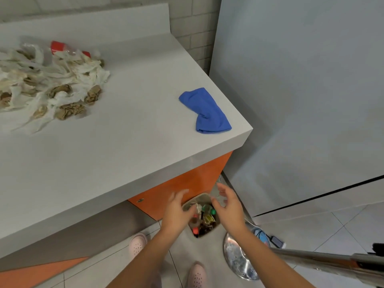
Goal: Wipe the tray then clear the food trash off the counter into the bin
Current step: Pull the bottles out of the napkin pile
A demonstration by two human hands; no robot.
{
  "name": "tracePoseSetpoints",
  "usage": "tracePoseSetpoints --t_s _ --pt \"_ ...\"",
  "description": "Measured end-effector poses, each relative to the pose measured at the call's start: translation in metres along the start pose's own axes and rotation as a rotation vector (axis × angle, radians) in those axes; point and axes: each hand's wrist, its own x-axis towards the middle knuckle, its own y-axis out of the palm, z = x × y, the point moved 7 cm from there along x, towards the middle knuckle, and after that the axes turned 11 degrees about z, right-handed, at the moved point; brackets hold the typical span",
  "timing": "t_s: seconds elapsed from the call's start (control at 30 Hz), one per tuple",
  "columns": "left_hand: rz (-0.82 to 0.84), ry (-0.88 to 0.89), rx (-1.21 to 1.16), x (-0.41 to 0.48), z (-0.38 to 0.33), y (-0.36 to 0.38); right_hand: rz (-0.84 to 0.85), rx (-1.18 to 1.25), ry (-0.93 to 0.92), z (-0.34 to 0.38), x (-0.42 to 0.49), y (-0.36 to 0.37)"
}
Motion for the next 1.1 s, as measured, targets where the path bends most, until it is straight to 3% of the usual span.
tracePoseSetpoints --t_s 0.17,0.27,0.4,0.67,0.9,1.1 --pt "-0.293 0.278 -0.215 -0.039 -0.064 -0.089 -0.078 0.101 -0.323 0.105 0.001 -0.001" --pt "-0.396 0.288 -0.367 -0.053 -0.083 -0.149 -0.066 0.166 -0.453 0.173 0.008 0.011" --pt "-0.535 0.325 -0.383 -0.058 -0.085 -0.234 -0.005 0.175 -0.610 0.261 0.032 0.041" --pt "-0.666 0.245 -0.419 -0.041 -0.039 -0.389 0.093 0.131 -0.711 0.386 0.120 0.134" --pt "-0.813 0.204 -0.190 -0.016 0.002 -0.497 0.091 -0.066 -0.702 0.462 0.203 0.203" --pt "-0.748 0.096 0.394 0.043 0.029 -0.538 0.069 -0.467 -0.528 0.492 0.277 0.242"
